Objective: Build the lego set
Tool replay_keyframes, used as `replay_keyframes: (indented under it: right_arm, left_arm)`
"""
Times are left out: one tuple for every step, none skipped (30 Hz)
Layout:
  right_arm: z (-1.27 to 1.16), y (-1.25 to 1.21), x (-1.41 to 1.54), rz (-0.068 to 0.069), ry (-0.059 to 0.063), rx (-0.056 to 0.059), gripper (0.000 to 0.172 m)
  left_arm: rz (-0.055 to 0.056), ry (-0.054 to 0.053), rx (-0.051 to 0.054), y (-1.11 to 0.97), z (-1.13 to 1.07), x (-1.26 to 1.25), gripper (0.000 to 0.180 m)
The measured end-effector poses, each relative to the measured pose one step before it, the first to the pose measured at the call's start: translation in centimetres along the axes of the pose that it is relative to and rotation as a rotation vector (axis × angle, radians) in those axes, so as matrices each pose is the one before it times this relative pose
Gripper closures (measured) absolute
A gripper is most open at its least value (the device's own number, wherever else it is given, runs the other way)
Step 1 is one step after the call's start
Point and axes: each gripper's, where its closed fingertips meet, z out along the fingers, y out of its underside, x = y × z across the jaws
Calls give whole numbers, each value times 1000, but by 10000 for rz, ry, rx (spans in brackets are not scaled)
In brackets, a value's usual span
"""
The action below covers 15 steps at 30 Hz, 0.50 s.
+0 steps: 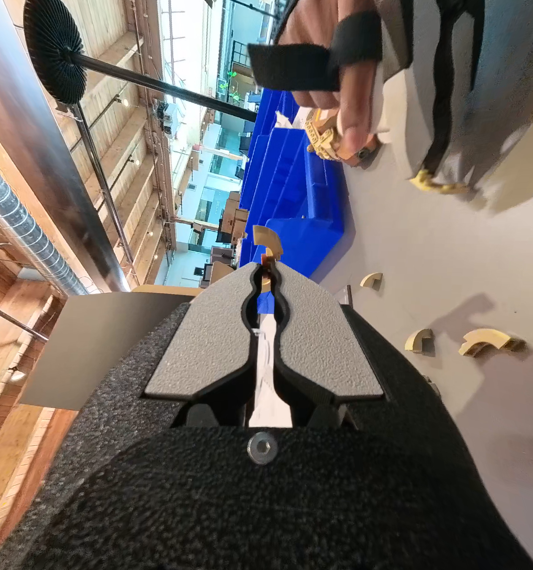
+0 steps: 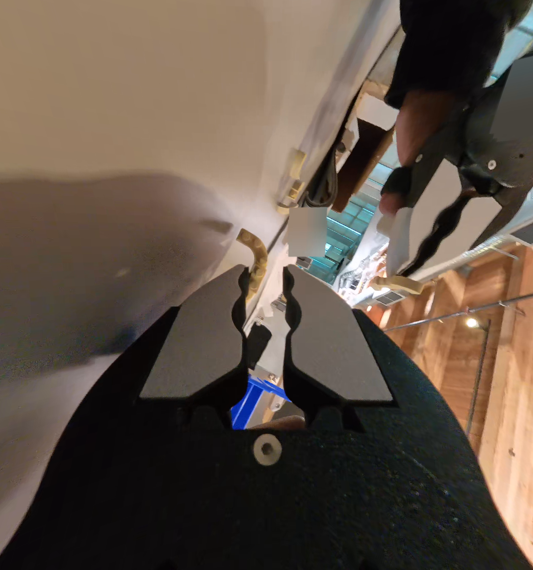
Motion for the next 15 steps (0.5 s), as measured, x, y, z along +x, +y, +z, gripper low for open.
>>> replay_keyframes:
  right_arm:
    - [-334, -357, -326, 119, -209, 120, 148]
    - [-371, -321, -288, 199, -214, 112, 146]
    - [-407, -213, -99, 258, -119, 72, 146]
    - [-452, -125, 36, 329, -68, 45, 146]
    - [-479, -93, 103, 398, -58, 48, 146]
    - [-484, -29, 142, 534, -73, 25, 147]
    - [-445, 90, 175, 763, -128, -27, 149]
    - [-358, 203, 186, 1034, -219, -83, 152]
    - [-235, 266, 111, 1300, -364, -96, 153]
    - [-61, 304, 189, 1568, -417, -106, 154]
    - [54, 252, 82, 1604, -578, -80, 154]
    - [111, 12, -115, 1357, -724, 84, 154]
    - [177, 0, -121, 1040, -710, 59, 154]
    - [262, 86, -91, 645, -663, -55, 154]
    - [319, 114, 114, 353, -479, -115, 153]
  left_arm:
    - [73, -14, -14, -107, 29, 2, 176]
    - [22, -1, 22, -152, 10, 5, 176]
    - [6, 4, 42, -168, 6, 10, 176]
    - [25, 15, 29, -144, 22, 39, 176]
    - [45, 14, 5, -103, 31, 60, 176]
    - [29, 19, 4, -84, 43, 72, 176]
    - [-6, 42, 13, -93, 43, 105, 176]
    - [-20, 40, 17, -69, 56, 116, 176]
    - [-30, 31, 19, -83, 62, 103, 176]
    - [-25, 40, 27, -82, 63, 119, 176]
    - [-7, 27, 27, -78, 58, 121, 176]
    - [2, 32, 18, -62, 76, 137, 176]
    - [6, 27, 17, -72, 57, 123, 176]
    - [15, 23, 17, -73, 50, 123, 176]
    - [29, 14, 1, -47, 33, 88, 176]
